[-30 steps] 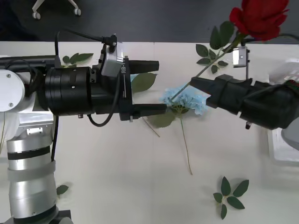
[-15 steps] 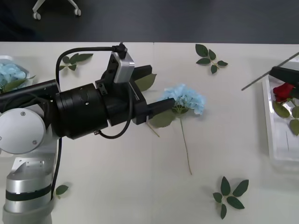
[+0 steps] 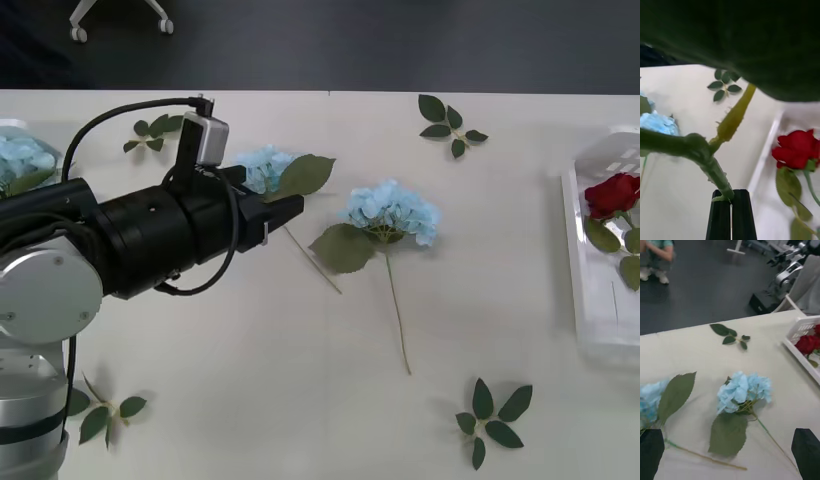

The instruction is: Put the red flowers into the right box and the blue flowers into the left box

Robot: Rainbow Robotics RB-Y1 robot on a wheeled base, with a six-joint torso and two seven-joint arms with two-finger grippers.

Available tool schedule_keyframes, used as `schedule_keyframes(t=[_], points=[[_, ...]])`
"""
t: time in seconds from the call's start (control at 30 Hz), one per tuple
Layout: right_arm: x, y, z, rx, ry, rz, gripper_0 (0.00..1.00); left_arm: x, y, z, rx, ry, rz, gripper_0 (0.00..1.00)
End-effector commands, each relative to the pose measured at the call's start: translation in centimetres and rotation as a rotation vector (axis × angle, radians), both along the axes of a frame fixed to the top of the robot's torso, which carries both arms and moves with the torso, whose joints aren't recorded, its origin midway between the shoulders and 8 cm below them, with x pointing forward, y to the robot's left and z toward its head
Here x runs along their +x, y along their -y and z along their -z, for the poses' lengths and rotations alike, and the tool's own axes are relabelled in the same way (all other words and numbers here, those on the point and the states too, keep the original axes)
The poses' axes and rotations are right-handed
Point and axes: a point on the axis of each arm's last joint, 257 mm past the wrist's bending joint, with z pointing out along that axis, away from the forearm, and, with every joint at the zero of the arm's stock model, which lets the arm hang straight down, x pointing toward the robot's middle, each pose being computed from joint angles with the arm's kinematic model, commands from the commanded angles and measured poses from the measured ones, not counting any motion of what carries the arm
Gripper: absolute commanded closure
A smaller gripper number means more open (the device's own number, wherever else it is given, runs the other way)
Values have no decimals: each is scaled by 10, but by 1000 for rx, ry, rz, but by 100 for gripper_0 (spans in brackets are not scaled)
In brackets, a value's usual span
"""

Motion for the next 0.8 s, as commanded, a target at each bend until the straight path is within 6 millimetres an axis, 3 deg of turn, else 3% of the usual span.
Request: schedule_keyframes(t=[0.03,0.27,0.4,0.57,0.8], points=[[3,20,-2,-132,-22,5,100,8,-15,-11,-24,-17,-90,0],[6,52,17,-330,-53,38,100,20,-38,15,-57,-165,-260,0],[5,62,26,-319,-136,103,100,21,-48,31,-45,-275,-341,0],[2,63,42,-297,-242,188,100,21,-60,44,-59,-388,-444,0],[-4,48,71,-253,-389,307,100,18,-66,53,-138,-533,-591,0]])
